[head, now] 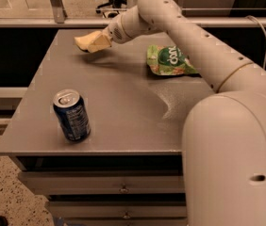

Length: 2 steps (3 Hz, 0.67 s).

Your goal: Pick sponge

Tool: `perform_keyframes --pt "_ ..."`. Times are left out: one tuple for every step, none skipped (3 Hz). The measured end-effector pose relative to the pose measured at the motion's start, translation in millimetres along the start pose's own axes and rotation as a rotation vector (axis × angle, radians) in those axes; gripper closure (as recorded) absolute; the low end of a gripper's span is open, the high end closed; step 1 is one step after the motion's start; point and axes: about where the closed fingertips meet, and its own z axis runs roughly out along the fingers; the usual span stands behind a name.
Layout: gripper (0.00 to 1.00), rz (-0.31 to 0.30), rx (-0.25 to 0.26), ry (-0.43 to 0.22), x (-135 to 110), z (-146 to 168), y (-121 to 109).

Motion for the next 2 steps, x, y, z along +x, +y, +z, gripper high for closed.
perform_keyframes --pt "1.0 -0.026 -0.043 -0.071 -15.5 -50.8 19.7" --pt "1.0 -0.024 -0.044 -0.072 -14.0 -49.7 19.2"
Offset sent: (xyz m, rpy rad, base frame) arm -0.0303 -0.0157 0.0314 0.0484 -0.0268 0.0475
